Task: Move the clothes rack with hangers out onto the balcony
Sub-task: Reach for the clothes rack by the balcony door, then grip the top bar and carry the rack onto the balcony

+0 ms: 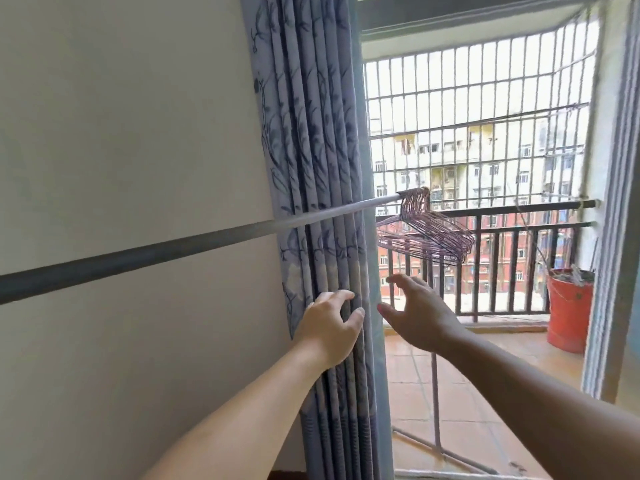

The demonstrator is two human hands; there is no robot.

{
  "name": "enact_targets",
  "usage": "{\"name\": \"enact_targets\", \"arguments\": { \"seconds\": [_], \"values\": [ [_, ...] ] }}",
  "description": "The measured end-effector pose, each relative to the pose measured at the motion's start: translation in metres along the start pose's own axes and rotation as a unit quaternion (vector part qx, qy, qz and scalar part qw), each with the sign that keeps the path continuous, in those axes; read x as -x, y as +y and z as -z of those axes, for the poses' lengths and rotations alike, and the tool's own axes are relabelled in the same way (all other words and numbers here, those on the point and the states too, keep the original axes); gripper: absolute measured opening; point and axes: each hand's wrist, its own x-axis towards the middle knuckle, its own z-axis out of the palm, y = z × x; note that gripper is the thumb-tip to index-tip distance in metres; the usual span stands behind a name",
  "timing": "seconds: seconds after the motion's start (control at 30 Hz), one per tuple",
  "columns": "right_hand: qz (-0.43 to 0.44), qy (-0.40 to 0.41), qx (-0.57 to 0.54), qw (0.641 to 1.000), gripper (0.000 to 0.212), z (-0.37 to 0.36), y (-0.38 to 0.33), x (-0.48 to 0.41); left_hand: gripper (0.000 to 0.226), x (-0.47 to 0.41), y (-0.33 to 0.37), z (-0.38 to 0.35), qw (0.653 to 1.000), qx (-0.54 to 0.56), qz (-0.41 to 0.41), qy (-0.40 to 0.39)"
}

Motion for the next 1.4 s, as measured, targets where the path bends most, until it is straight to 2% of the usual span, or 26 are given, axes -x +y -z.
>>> {"name": "enact_targets", "arguments": {
  "seconds": [0.3,0.47,0.57,0.9,1.03,1.17,1.4],
  "values": [
    [0.020,0.002,-0.032,0.999,0.055,-0.039,0.029,-0.107,0.041,-0.089,-0.037,-0.031,1.000,0.008,0.020,0.007],
    [0.040,0.067,-0.091,0.993,0.046,-0.063,0.053,-0.181,0.042,-0.160,-0.075,-0.061,1.000,0.018,-0.005,0.021],
    [0.035,0.125,-0.134,0.983,0.042,-0.071,0.067,-0.226,0.044,-0.202,-0.090,-0.085,0.999,0.052,0.000,-0.004],
    [0.086,0.198,-0.093,0.972,0.042,-0.058,0.101,-0.318,0.048,-0.295,-0.054,-0.130,0.993,0.063,-0.081,-0.050],
    [0.128,0.199,-0.052,0.970,0.044,-0.046,0.115,-0.347,0.043,-0.323,-0.031,-0.130,0.992,0.047,-0.120,-0.008],
    [0.161,0.195,-0.054,0.966,0.042,-0.036,0.138,-0.383,0.048,-0.346,-0.010,-0.129,0.991,-0.013,-0.128,0.033],
    [0.240,0.136,-0.109,0.955,0.041,-0.034,0.190,-0.434,0.049,-0.370,0.026,-0.135,0.979,-0.123,-0.092,0.134]
  ]
}}
